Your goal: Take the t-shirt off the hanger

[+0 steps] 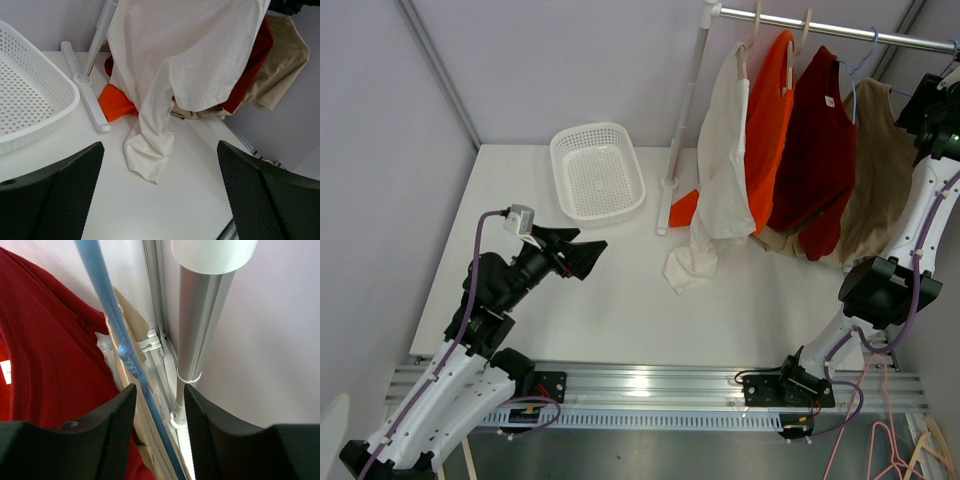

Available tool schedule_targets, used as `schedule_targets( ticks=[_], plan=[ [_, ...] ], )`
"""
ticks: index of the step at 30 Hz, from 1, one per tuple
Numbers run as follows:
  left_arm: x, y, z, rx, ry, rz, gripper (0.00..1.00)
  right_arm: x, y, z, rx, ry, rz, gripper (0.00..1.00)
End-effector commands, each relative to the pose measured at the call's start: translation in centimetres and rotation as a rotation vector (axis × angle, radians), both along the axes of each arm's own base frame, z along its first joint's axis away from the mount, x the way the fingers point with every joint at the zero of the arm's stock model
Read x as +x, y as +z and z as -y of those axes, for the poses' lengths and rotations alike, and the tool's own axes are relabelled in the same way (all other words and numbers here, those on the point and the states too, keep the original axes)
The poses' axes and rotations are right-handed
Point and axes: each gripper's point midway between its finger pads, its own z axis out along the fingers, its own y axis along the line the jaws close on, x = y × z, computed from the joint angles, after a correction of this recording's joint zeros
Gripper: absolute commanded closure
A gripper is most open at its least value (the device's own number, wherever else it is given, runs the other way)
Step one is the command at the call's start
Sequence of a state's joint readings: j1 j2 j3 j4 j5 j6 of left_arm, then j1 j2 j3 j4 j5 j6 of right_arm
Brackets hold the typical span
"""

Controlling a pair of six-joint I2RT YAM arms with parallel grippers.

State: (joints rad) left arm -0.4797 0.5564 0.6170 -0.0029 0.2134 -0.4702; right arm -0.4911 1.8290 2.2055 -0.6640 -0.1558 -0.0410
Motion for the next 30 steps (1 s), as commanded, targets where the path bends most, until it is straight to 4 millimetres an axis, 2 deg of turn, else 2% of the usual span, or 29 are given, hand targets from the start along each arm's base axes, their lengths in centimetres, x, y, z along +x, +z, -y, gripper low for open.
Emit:
schedule_targets(
  ticks=[1, 19, 23, 26, 30],
  plan=[
    [-0.3, 1.1, 0.3, -0.004, -0.021, 0.036, 0.0, -1.0, 4.2, -0.7, -0.043, 0.008, 0.09, 0.53],
    [-0.2, 1.0, 0.5, -0.002, -0.03, 0.038, 0.01, -2.3, 6.0, -1.8, -0.061, 0.012, 0.116, 0.54],
    [-0.3, 1.0, 0.5, -0.003, -0.03, 0.039, 0.01, -2.5, 6.1, -2.0, -0.062, 0.014, 0.114, 0.68],
    [-0.2, 0.8, 0.5, -0.001, -0.028, 0.035, 0.01, -2.3, 5.8, -2.2, -0.054, 0.022, 0.109, 0.74],
    [-0.3, 0.7, 0.5, 0.001, -0.03, 0.032, 0.01, -1.9, 4.6, -2.1, -0.04, 0.026, 0.087, 0.75]
  ],
)
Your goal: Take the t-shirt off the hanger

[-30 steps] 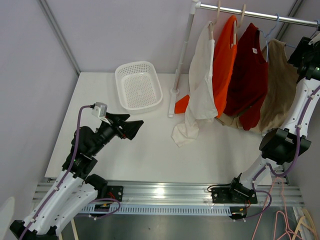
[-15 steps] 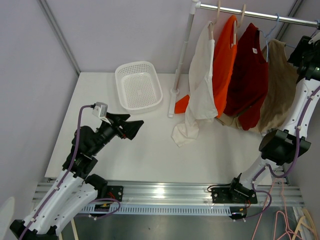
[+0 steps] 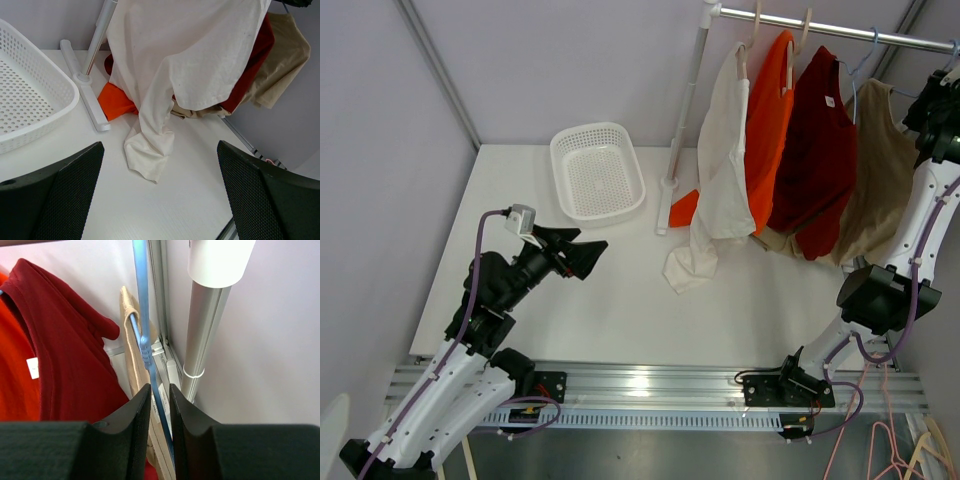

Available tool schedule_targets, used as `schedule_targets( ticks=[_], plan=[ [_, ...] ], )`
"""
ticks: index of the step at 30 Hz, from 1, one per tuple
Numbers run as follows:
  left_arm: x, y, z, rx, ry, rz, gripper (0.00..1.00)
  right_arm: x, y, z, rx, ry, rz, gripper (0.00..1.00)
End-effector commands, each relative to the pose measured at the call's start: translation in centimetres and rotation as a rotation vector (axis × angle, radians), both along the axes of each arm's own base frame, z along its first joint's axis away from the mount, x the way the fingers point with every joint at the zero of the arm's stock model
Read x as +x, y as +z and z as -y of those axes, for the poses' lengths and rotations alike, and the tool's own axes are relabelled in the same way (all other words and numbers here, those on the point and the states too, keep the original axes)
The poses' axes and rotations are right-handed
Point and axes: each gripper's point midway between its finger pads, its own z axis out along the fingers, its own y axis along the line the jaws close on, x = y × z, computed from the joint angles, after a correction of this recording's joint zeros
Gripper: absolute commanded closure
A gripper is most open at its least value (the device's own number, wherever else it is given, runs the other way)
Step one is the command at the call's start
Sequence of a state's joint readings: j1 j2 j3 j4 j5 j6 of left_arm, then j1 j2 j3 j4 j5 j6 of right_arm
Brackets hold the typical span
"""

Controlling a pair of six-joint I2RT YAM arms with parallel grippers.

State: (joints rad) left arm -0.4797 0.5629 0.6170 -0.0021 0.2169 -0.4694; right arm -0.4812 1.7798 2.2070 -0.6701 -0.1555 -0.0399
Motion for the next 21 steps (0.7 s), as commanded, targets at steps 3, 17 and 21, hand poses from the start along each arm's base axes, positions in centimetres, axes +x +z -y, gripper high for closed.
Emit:
schedule_targets(
  ticks=[3, 17, 21],
  plan=[
    [-0.4, 1.0, 0.3, -0.003, -0.023, 0.04, 0.01, -0.4, 1.7, -1.1, -0.011, 0.025, 0.04, 0.75],
    [-0.4, 0.8, 0.3, -0.002, -0.02, 0.035, 0.01, 0.1, 3.3, -2.6, -0.007, 0.089, 0.111, 1.0],
    [-0.3, 0.6, 0.3, -0.001, -0.022, 0.033, 0.0, -0.5, 5.8, -3.2, -0.024, 0.064, 0.191, 1.0]
  ],
)
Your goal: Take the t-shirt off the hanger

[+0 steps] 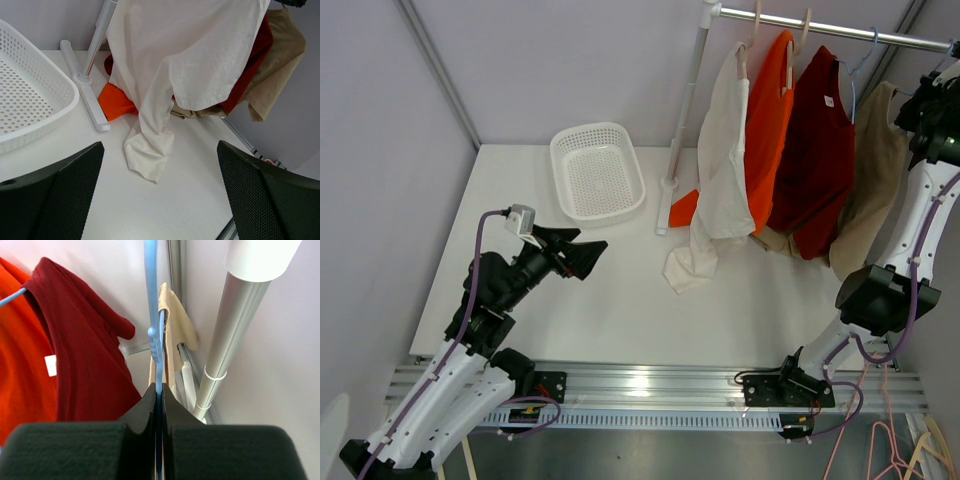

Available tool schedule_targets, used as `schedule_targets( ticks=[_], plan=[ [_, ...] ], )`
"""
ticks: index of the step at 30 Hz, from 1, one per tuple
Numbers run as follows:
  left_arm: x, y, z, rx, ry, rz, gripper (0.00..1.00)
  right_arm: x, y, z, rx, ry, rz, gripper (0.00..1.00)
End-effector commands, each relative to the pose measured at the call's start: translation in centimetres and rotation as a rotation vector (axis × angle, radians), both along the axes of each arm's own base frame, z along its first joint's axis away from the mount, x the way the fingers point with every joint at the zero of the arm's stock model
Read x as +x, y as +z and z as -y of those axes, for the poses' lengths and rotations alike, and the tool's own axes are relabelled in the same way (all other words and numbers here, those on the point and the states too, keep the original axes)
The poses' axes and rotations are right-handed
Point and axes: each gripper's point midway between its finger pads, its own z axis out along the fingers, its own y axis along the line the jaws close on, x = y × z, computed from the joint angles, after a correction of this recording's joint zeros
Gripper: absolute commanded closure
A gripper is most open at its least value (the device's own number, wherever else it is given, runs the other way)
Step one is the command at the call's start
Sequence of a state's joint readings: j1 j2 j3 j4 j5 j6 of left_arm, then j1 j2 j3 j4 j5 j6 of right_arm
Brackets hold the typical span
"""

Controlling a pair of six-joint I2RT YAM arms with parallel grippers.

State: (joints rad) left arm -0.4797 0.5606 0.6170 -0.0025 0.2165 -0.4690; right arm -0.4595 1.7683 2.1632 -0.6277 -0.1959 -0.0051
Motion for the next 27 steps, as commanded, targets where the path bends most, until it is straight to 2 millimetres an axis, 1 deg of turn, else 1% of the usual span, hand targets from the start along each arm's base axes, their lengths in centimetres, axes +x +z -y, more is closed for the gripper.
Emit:
schedule_targets(
  ticks=[1, 2, 3, 7, 13, 17, 18, 19, 20, 22, 23, 24, 25, 26, 27],
  plan=[
    [-0.3, 0.5, 0.4, -0.001, -0.024, 0.028, 0.01, -1.3, 6.9, -2.0, -0.076, 0.015, 0.191, 1.0],
    [-0.3, 0.4, 0.4, 0.0, -0.024, 0.027, 0.01, -1.5, 7.5, -2.2, -0.088, 0.003, 0.206, 1.0],
    [-0.2, 0.4, 0.3, -0.001, -0.021, 0.026, 0.01, -2.1, 7.9, -1.8, -0.101, -0.045, 0.218, 1.0],
    [-0.2, 0.4, 0.4, 0.0, -0.024, 0.027, 0.0, -2.9, 10.1, -2.2, -0.161, -0.061, 0.278, 1.0],
    [-0.1, 0.6, 0.3, -0.001, -0.015, 0.028, 0.01, -3.7, 12.2, -2.7, -0.183, -0.06, 0.33, 1.0],
    [0.1, 0.7, 0.2, 0.005, -0.004, 0.021, 0.01, -4.4, 13.0, -3.0, -0.189, -0.065, 0.346, 1.0],
    [0.2, 0.9, 0.2, 0.003, 0.001, 0.024, 0.01, -4.7, 12.9, -3.0, -0.19, -0.065, 0.341, 1.0],
    [0.2, 0.5, 0.2, 0.017, -0.001, 0.007, 0.01, -5.0, 12.8, -3.1, -0.189, -0.065, 0.333, 1.0],
    [0.1, 0.6, 0.2, 0.021, -0.002, 0.007, 0.01, -5.6, 12.9, -3.3, -0.188, -0.071, 0.332, 1.0],
    [0.2, 0.7, 0.2, 0.033, 0.005, 0.012, 0.0, -6.4, 12.3, -3.5, -0.178, -0.082, 0.317, 1.0],
    [0.2, 0.8, 0.4, 0.039, -0.002, 0.023, 0.01, -7.3, 11.7, -3.7, -0.169, -0.097, 0.308, 1.0],
    [0.2, 0.8, 0.9, 0.057, -0.026, 0.037, 0.01, -8.1, 11.8, -3.4, -0.157, -0.133, 0.324, 1.0],
    [0.2, 1.6, 1.0, 0.058, -0.03, 0.052, 0.0, -8.7, 11.6, -3.5, -0.158, -0.155, 0.328, 1.0],
    [0.3, 1.6, 1.2, 0.067, -0.036, 0.044, 0.0, -8.8, 10.0, -3.9, -0.127, -0.163, 0.31, 1.0],
    [0.4, 0.6, 1.6, 0.099, -0.05, 0.012, 0.01, -10.7, 10.8, -3.9, -0.134, -0.226, 0.33, 1.0]
  ],
)
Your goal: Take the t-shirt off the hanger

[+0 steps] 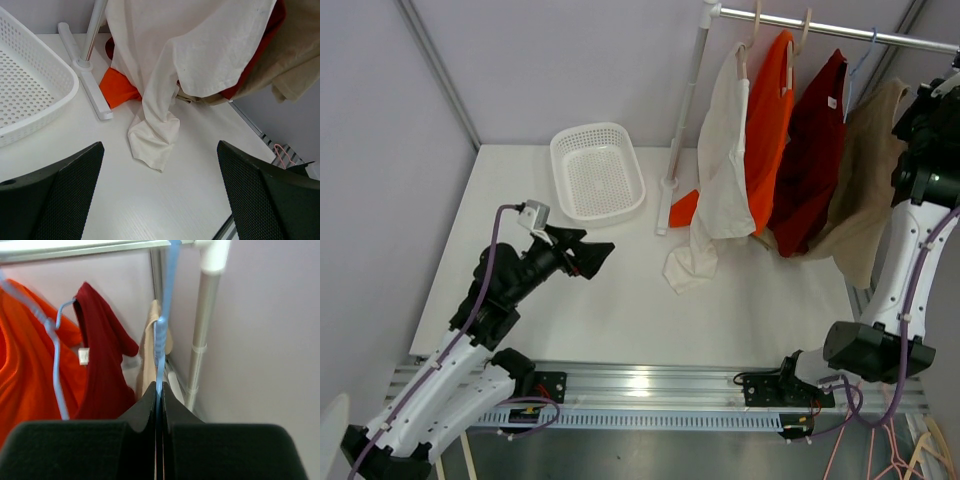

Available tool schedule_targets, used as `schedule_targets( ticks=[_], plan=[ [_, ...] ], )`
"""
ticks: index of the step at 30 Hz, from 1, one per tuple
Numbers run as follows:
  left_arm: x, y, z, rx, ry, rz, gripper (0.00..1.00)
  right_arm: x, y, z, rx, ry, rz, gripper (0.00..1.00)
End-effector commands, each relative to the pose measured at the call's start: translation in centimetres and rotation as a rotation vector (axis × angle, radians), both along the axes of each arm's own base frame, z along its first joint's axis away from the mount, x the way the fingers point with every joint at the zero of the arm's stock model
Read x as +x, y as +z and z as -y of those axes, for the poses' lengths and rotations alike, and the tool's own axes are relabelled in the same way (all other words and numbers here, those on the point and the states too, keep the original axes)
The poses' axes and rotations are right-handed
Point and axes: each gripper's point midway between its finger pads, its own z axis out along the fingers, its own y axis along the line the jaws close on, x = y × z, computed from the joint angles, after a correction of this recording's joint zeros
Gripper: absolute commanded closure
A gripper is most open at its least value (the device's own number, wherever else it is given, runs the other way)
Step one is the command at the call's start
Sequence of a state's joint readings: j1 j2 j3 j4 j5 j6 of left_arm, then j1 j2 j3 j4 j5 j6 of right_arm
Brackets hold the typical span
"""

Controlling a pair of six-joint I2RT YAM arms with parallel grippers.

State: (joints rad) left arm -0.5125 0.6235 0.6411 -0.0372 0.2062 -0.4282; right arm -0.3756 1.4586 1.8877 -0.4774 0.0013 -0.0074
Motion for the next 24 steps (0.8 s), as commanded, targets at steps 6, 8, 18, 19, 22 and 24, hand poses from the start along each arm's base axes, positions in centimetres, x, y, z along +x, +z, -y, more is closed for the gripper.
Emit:
schedule_targets(
  ticks=[6, 8, 18, 19, 22, 24],
  plan=[
    [-1.3, 5.0, 2.4, 0.093, -0.105, 0.138, 0.0, -7.9, 4.0, -3.3, 0.026, -0.171, 0.13, 1.0],
    [-1.9, 5.4, 2.9, 0.112, -0.122, 0.171, 0.01, -8.3, 3.4, -4.1, 0.066, -0.177, 0.116, 1.0],
    [-8.2, 9.4, 11.6, 0.282, -0.315, 0.53, 0.0, -10.6, 1.2, -7.0, 0.256, -0.154, 0.085, 1.0],
    [-8.8, 10.6, 12.5, 0.271, -0.319, 0.577, 0.01, -10.6, 1.5, -7.4, 0.261, -0.138, 0.091, 1.0],
    [-11.0, 10.6, 16.4, 0.283, -0.367, 0.67, 0.0, -11.0, 1.9, -8.2, 0.277, -0.112, 0.101, 1.0],
    [-12.0, 10.5, 18.1, 0.269, -0.394, 0.712, 0.01, -11.1, 2.0, -8.5, 0.283, -0.102, 0.098, 1.0]
  ],
)
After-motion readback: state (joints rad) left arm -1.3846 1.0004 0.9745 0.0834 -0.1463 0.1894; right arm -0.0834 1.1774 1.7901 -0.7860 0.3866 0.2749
